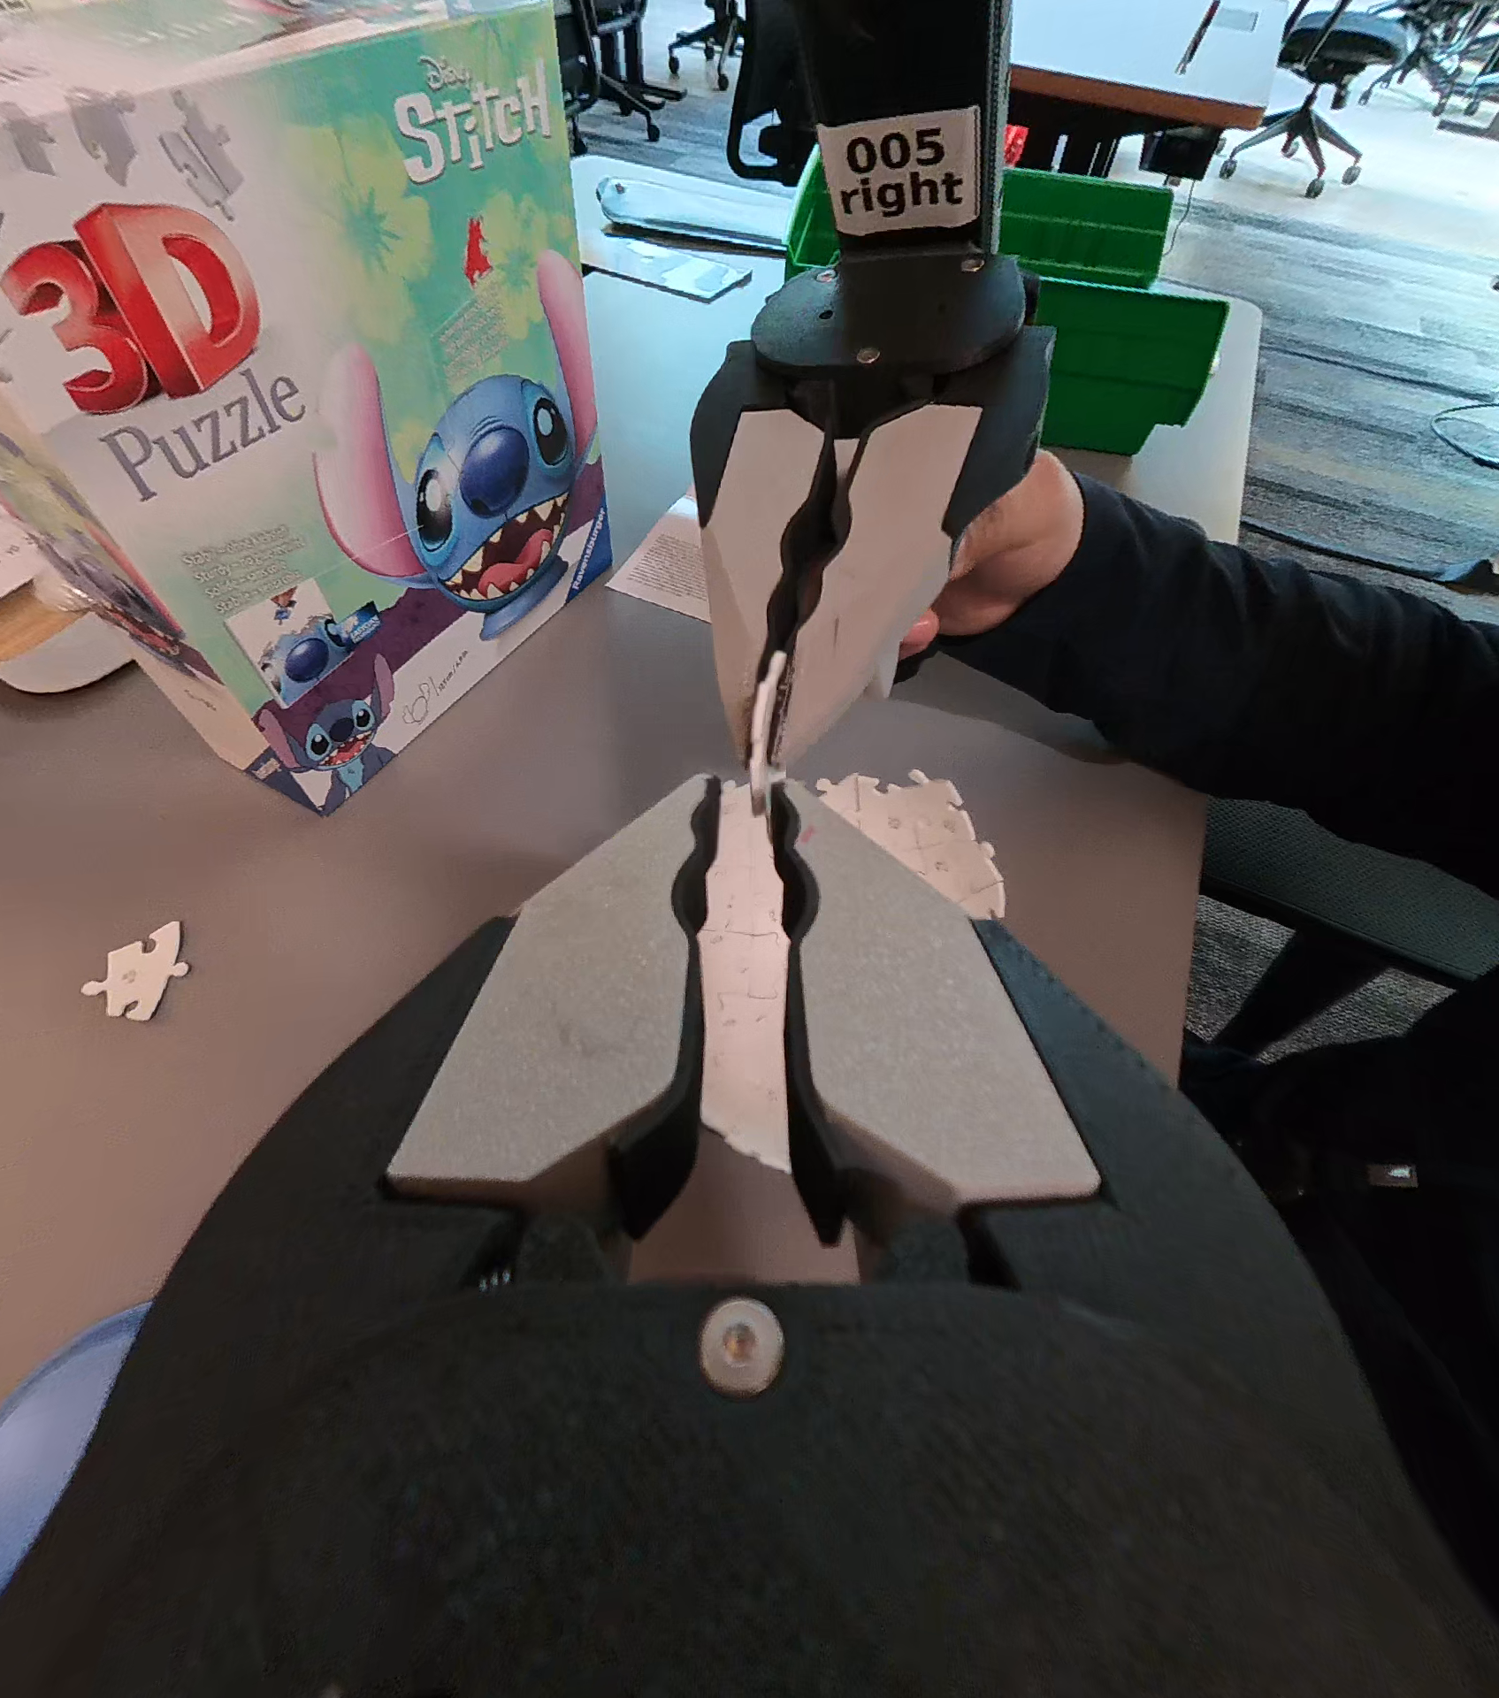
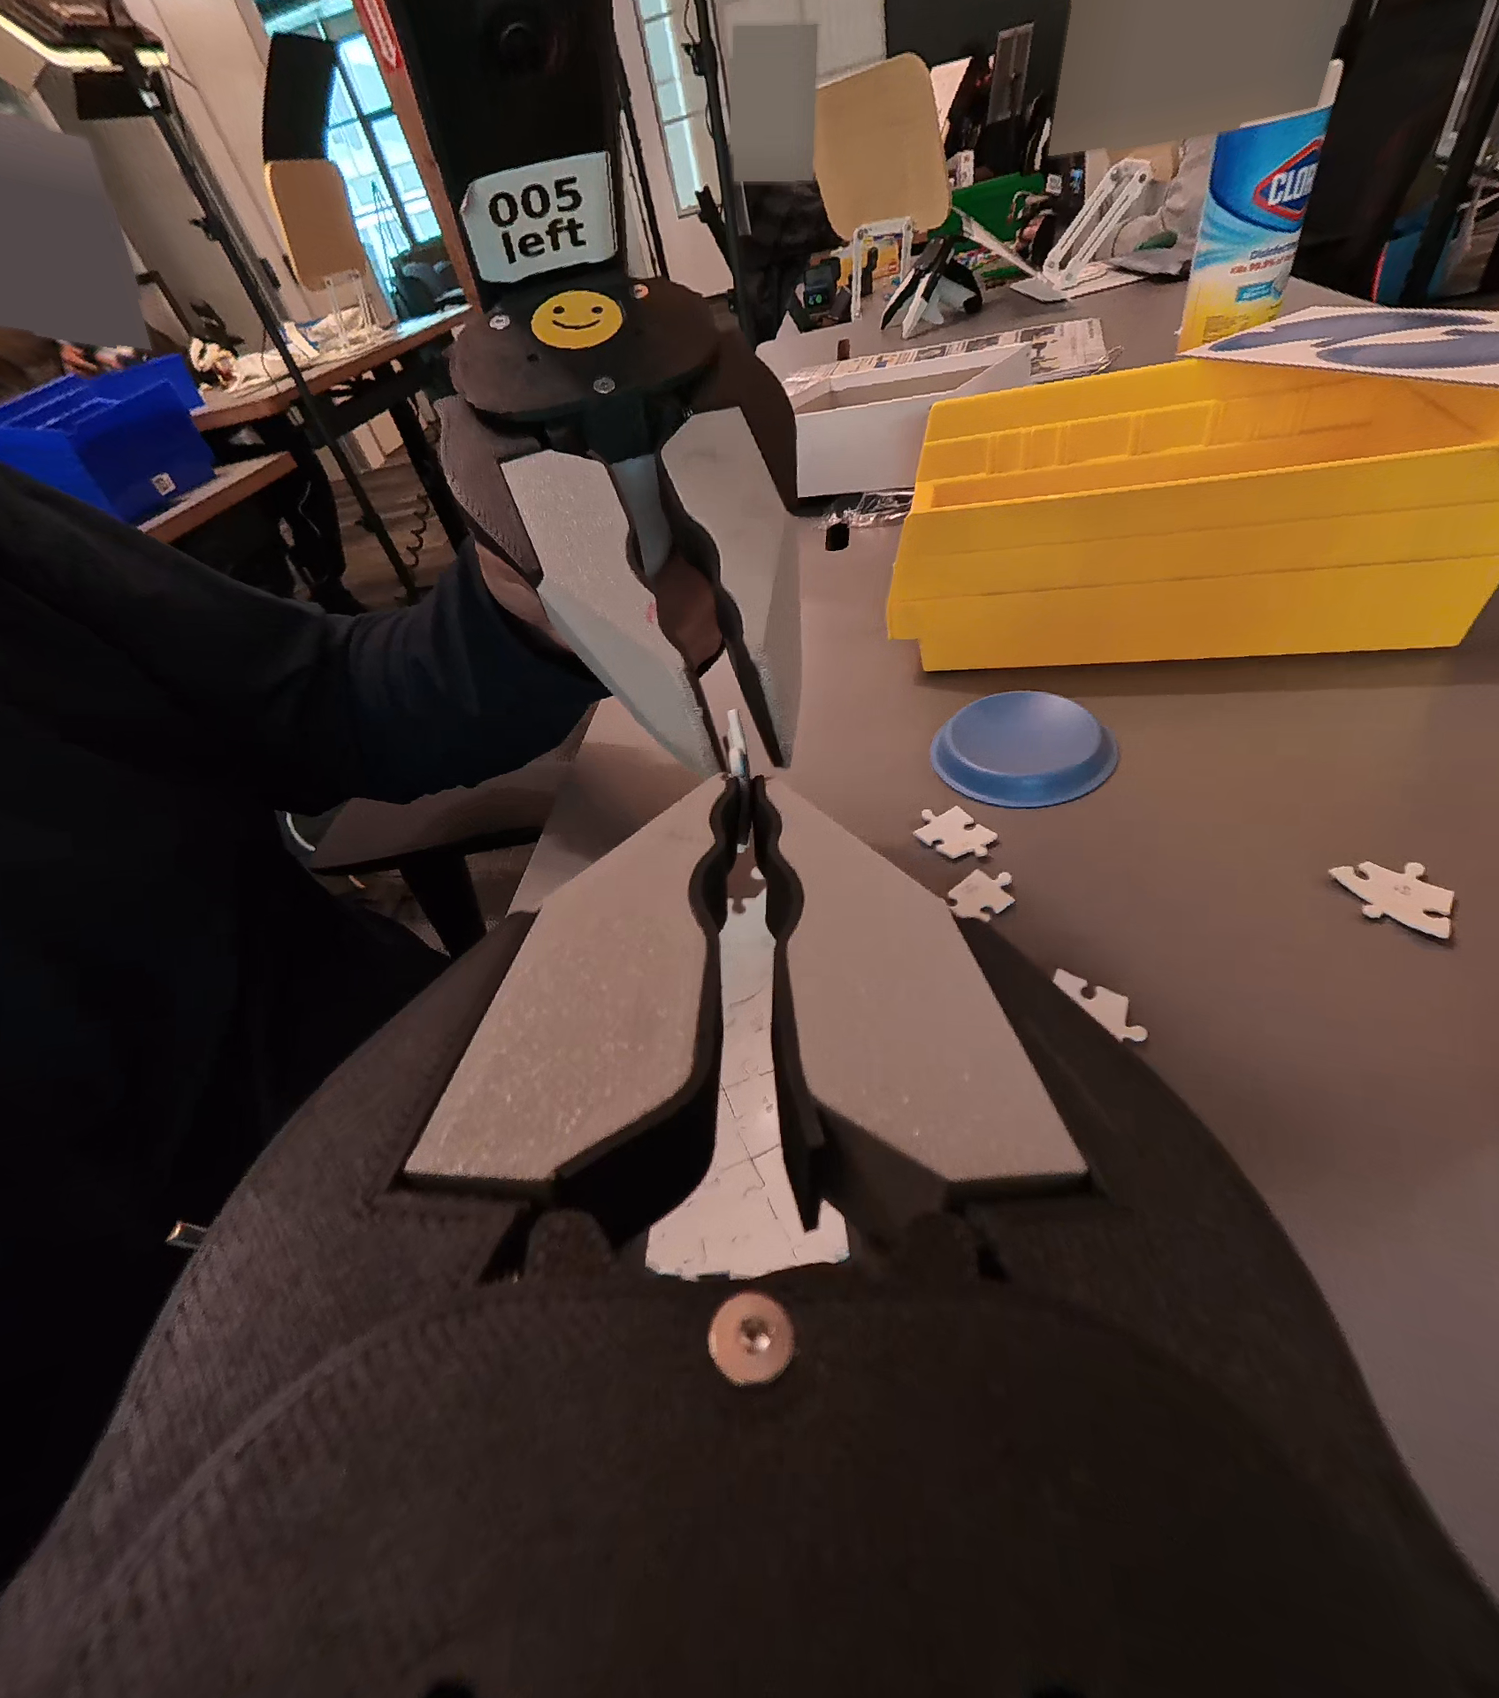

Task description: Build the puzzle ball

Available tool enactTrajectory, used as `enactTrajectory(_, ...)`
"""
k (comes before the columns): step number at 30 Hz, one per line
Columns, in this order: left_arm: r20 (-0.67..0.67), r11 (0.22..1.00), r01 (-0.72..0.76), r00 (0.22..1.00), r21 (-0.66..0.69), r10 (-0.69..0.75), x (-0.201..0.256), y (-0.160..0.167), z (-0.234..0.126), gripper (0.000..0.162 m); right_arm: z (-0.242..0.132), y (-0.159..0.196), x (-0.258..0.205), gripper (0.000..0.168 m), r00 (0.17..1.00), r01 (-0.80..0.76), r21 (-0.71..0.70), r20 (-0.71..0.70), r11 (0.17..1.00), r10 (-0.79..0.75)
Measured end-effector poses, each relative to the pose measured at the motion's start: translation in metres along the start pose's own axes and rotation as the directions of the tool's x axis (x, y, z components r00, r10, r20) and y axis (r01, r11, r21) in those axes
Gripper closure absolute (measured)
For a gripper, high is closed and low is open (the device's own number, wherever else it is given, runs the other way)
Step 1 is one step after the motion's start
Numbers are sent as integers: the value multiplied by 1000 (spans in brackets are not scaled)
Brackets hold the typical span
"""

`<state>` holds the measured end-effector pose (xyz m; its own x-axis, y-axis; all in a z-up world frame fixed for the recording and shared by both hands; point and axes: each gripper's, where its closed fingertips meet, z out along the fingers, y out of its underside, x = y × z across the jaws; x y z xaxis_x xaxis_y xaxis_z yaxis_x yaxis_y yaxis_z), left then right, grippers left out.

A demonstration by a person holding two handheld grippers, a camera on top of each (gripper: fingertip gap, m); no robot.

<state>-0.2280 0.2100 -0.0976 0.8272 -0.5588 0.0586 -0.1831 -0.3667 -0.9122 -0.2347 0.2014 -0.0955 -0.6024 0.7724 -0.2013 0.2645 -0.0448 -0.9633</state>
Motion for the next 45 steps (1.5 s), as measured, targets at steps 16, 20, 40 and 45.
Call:
enactTrajectory(16,-24,999,33,999,-13,-33,1,3,3,162,-16,-11,8,163,999,-35,69,-14,997,36)
enactTrajectory(20,-26,999,27,999,-23,-27,2,4,4,162,-12,-6,7,165,1000,-25,43,-15,999,25)
enactTrajectory(40,5,995,29,1000,-92,-29,-3,15,15,161,-5,5,9,168,996,68,-35,-63,997,-70)
enactTrajectory(45,32,994,32,999,-104,-28,-6,15,10,147,-8,4,13,168,993,77,-38,-90,996,-80)
